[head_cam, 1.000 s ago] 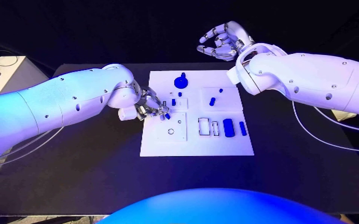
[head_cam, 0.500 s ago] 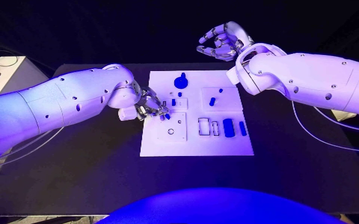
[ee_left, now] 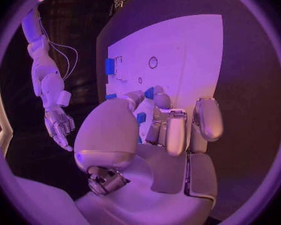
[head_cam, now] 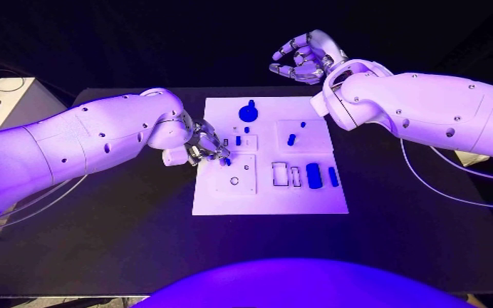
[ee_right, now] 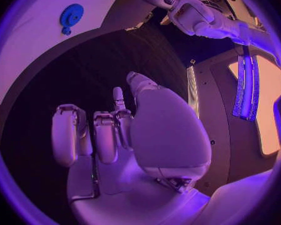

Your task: Assemble the parts on the task board

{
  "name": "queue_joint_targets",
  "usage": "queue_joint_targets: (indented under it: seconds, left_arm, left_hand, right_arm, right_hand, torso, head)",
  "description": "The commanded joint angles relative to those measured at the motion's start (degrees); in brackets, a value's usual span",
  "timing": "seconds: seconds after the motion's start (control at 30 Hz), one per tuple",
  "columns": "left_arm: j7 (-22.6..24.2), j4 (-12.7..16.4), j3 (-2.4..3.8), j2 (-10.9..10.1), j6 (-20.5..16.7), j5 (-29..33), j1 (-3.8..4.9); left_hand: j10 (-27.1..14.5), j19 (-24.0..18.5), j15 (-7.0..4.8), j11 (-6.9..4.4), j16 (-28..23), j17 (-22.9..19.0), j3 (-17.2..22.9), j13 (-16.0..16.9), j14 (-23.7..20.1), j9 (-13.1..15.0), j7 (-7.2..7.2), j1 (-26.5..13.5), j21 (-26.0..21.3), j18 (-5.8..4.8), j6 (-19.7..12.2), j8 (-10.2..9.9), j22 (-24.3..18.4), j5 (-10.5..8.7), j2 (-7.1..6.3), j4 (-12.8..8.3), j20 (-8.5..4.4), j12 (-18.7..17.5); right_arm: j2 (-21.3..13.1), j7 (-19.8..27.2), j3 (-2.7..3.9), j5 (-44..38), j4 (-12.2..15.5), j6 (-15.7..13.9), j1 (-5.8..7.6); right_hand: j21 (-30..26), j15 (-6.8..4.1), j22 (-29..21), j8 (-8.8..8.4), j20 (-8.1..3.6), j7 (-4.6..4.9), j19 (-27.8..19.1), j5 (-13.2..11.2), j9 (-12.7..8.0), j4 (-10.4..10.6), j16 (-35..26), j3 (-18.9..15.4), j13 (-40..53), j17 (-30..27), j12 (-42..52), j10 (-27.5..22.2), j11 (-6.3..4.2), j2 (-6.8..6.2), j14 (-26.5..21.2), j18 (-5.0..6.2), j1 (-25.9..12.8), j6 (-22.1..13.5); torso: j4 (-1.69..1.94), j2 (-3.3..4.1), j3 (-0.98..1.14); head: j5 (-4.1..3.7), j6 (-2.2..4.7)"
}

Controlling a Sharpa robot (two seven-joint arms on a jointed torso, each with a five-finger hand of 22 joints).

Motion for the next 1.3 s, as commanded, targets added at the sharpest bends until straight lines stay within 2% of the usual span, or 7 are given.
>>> queue_joint_targets:
  seconds: [0.03, 0.33, 0.57, 0.73, 0.93, 1.07, 1.3]
  left_arm:
    - [0.2, 0.1, 0.00, 0.1, -0.3, 0.2, -0.04]
    - [0.3, 0.2, 0.01, 0.0, -0.8, 0.5, -0.04]
    - [0.4, 0.4, 0.02, -0.2, -1.1, 0.9, -0.04]
    - [0.6, 0.8, 0.03, -0.6, -1.5, 1.0, -0.04]
    - [1.0, 2.0, 0.16, -2.2, -2.9, 1.2, 0.04]
    - [1.4, 3.3, 0.57, -3.9, -3.3, 1.4, 0.52]
    - [2.2, 4.1, 1.65, -5.8, -0.2, 1.6, 1.98]
  left_hand:
    - [-0.4, 0.0, -0.40, -0.13, 0.1, 6.7, 0.7, 0.1, 3.0, 0.1, 0.11, 0.7, -0.1, -0.86, -0.4, 0.4, -0.1, -0.33, -0.04, -0.1, -0.23, -0.2]
    - [-0.5, -0.2, -0.47, -0.21, 0.0, 6.7, 5.0, 0.3, 2.9, 0.8, 0.04, 3.8, -0.2, -0.82, -0.9, 0.6, -0.1, -0.35, -0.70, -2.6, -0.29, -0.8]
    - [-0.6, -0.3, -0.44, -0.09, -0.1, 6.7, 12.2, 0.3, 2.9, 2.1, 0.25, 5.3, -0.1, -0.81, -1.9, 1.4, 0.0, -0.26, -2.02, -6.9, -0.30, -1.8]
    - [-0.3, -0.3, -0.13, 0.27, -0.1, 6.8, 18.2, 0.7, 2.9, 3.4, 0.79, 4.3, 0.0, -0.82, -2.4, 2.4, 0.2, -0.11, -2.74, -10.3, -0.13, -2.2]
    - [0.7, -0.3, -0.16, 0.22, 0.0, 7.3, 21.7, 2.1, 3.1, 4.0, 0.79, 2.6, 0.2, -0.83, -2.1, 2.9, 0.4, -0.02, -3.04, -12.3, -0.01, -1.6]
    - [1.2, -0.1, -0.24, 0.11, 0.1, 7.5, 23.5, 2.6, 3.2, 4.3, 0.69, 1.5, 0.4, -0.85, -1.8, 3.2, 0.6, 0.19, -3.32, -13.2, -0.04, -1.4]
    - [0.2, -0.6, -0.25, 0.09, 0.1, 7.4, 25.2, 1.1, 3.2, 4.5, 0.61, 0.4, 0.2, -0.72, -1.9, 3.1, 0.1, -0.02, -3.04, -13.9, -0.07, -2.1]
  right_arm:
    - [0.1, 0.0, 0.04, -0.6, 0.0, 0.9, 0.01]
    - [0.1, -0.3, 0.04, -0.8, -0.1, 1.1, 0.01]
    - [0.1, -0.5, 0.04, -0.9, -0.2, 1.3, 0.01]
    - [0.2, -0.7, 0.04, -0.9, -0.3, 1.6, 0.00]
    - [0.1, -0.8, 0.03, -0.9, -0.3, 1.9, -0.03]
    - [0.0, -0.8, 0.03, -0.9, -0.3, 2.0, -0.04]
    - [-0.2, -0.5, 0.02, -0.7, -0.8, 2.0, -0.09]
  right_hand:
    - [-0.1, 0.38, 12.2, -0.23, 0.44, 0.09, 3.0, 0.1, 0.1, 0.1, -0.2, 0.3, 10.9, 12.4, 0.0, 1.3, 0.39, 0.34, 5.4, 0.39, -0.3, -0.1]
    - [-0.1, 0.37, 12.2, -0.24, 0.44, 0.08, 3.1, 0.1, 0.1, 0.1, -0.2, 0.4, 11.0, 12.4, 0.1, 1.3, 0.38, 0.35, 5.4, 0.39, -0.3, -0.1]
    - [-0.1, 0.37, 12.2, -0.24, 0.44, 0.08, 3.1, 0.1, 0.1, 0.1, -0.2, 0.4, 11.0, 12.4, 0.1, 1.3, 0.38, 0.35, 5.4, 0.39, -0.3, -0.1]
    - [-0.2, 0.37, 12.1, -0.27, 0.44, 0.08, 3.0, 0.1, 0.1, 0.1, -0.2, 0.4, 10.9, 12.4, 0.1, 1.3, 0.37, 0.32, 5.4, 0.41, -0.3, -0.1]
    - [-0.2, 0.37, 12.1, -0.27, 0.44, 0.08, 3.0, 0.1, 0.1, 0.1, -0.2, 0.4, 10.9, 12.4, 0.1, 1.3, 0.37, 0.32, 5.4, 0.41, -0.3, -0.1]
    - [-0.3, 0.36, 12.1, -0.29, 0.45, 0.10, 3.0, 0.1, 0.1, 0.1, -0.2, 0.4, 10.9, 12.3, 0.0, 1.3, 0.38, 0.28, 5.4, 0.43, -0.4, -0.1]
    - [-0.5, 0.37, 12.1, -0.31, 0.45, 0.11, 3.0, 0.1, 0.1, 0.1, -0.3, 0.4, 10.8, 12.2, -0.1, 1.2, 0.39, 0.26, 5.3, 0.45, -0.4, -0.2]
  torso:
    - [-0.02, 0.03, 0.00]
    - [-0.01, 0.01, 0.01]
    - [0.04, 0.03, 0.02]
    - [0.01, 0.06, 0.02]
    - [-0.01, 0.03, 0.04]
    - [0.03, -0.08, 0.08]
    - [0.05, 0.01, 0.02]
  head:
    - [0.02, 0.00]
    - [0.04, 0.00]
    - [0.05, 0.00]
    - [0.02, 0.00]
    - [-0.04, 0.00]
    - [-0.09, 0.00]
    - [-0.11, 0.00]
